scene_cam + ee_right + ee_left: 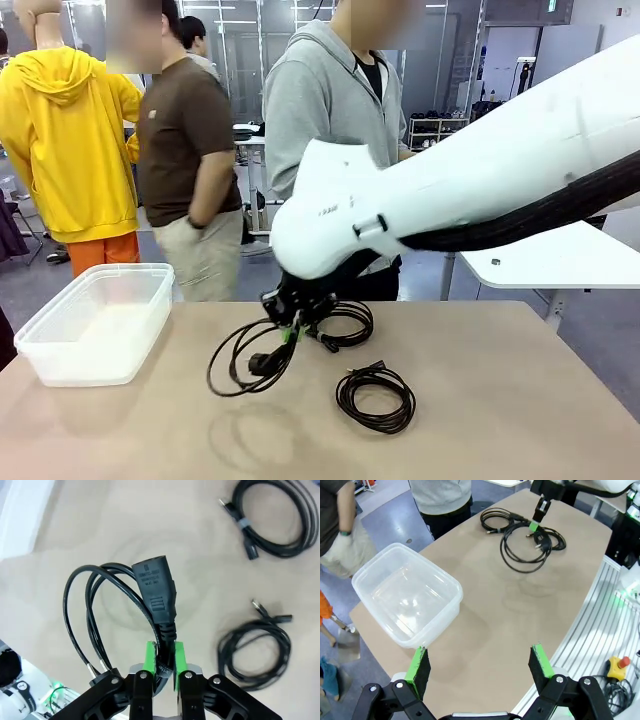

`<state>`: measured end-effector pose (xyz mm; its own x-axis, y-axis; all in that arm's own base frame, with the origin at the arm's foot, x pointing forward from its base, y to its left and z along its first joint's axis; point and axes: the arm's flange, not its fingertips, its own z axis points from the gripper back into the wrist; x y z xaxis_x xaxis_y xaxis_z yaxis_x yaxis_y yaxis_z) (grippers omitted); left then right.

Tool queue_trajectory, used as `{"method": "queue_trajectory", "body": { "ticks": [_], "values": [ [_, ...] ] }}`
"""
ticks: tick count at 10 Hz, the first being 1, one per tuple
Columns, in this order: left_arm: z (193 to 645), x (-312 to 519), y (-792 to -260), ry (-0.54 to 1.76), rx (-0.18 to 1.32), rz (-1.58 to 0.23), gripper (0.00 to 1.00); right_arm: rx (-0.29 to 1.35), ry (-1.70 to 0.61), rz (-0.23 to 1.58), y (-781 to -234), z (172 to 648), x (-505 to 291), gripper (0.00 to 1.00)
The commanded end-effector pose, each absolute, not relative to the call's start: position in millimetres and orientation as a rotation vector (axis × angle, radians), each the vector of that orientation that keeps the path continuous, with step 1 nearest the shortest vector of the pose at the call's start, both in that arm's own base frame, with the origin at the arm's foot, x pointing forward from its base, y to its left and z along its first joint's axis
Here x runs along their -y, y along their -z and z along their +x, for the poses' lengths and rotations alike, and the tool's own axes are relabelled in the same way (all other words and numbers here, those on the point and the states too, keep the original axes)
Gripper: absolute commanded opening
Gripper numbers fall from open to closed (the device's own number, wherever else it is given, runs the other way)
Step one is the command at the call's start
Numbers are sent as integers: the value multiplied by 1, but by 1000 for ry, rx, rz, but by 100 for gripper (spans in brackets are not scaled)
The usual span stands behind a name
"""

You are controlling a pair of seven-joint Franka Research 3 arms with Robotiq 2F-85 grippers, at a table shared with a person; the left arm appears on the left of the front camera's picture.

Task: Organize and store the cables.
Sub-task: Place the Power Cable into the Organizing box.

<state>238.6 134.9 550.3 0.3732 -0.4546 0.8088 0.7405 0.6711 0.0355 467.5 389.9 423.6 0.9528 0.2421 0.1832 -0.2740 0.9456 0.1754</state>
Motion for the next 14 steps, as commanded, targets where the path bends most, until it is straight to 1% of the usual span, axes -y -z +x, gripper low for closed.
{"method": "queue_trajectory", "body": {
  "ticks": [1, 5, 9, 10, 11, 12, 13, 14],
  "values": [
    [240, -135, -551, 806, 910, -374, 100, 170, -238, 186, -399, 470, -408, 18],
    [240, -135, -551, 806, 910, -374, 100, 105, -229, 129, -340, 467, -412, 18],
    [240, -135, -551, 806, 910, -374, 100, 64, -206, 81, -320, 468, -408, 18],
    [240, -135, -551, 806, 910, -374, 100, 62, -202, 83, -321, 468, -407, 29],
    [240, -135, -551, 806, 910, -374, 100, 69, -193, 84, -323, 467, -407, 66],
    [240, -135, -551, 806, 910, -374, 100, 72, -189, 81, -325, 467, -406, 80],
    [240, -135, -551, 806, 910, -374, 100, 74, -188, 77, -327, 466, -407, 100],
    [240, -135, -551, 806, 910, -374, 100, 79, -185, 73, -329, 466, -406, 100]
  ]
}}
